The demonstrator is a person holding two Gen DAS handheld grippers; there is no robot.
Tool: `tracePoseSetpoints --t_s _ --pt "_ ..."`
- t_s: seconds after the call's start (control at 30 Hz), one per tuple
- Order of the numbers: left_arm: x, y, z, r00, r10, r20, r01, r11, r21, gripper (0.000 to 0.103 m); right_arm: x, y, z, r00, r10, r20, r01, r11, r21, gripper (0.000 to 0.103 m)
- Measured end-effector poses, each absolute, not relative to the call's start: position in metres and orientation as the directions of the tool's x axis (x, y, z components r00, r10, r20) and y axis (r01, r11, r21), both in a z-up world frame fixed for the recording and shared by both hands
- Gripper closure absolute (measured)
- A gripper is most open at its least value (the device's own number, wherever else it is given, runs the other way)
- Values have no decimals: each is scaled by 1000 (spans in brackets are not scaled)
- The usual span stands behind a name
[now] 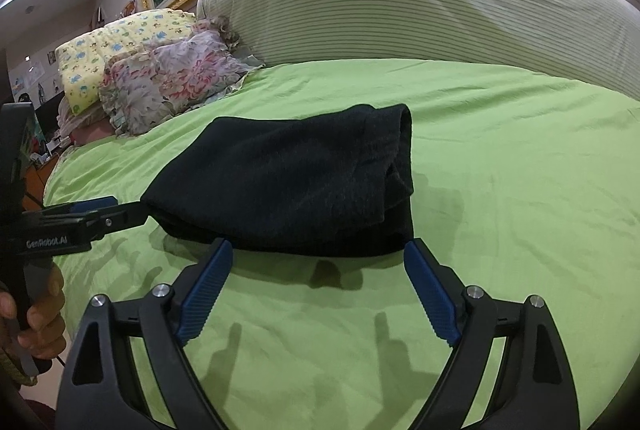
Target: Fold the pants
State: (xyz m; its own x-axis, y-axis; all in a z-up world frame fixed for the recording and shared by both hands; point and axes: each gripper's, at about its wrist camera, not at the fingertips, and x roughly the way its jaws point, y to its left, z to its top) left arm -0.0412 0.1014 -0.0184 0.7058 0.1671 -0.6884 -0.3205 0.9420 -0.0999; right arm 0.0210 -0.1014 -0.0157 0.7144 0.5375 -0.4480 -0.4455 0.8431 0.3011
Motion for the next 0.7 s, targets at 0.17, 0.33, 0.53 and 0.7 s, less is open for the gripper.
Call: tracePoseSetpoints --t_s 0.17,0.33,0.53,0.7 --pt "-47 87 -21 717 215 -663 -325 945 -45 11 15 -98 -16 725 537 -431 -457 843 282 14" --pt "-46 74 -28 710 256 -656 -328 945 13 9 9 -93 -17 731 537 -421 -472 844 256 11" --pt "-45 75 -38 697 265 -666 -341 940 17 9 9 -95 -18 741 526 -417 -460 850 255 7" --pt "-44 78 -43 689 270 -673 -351 936 16 9 9 -96 -20 753 513 -412 -447 859 252 6"
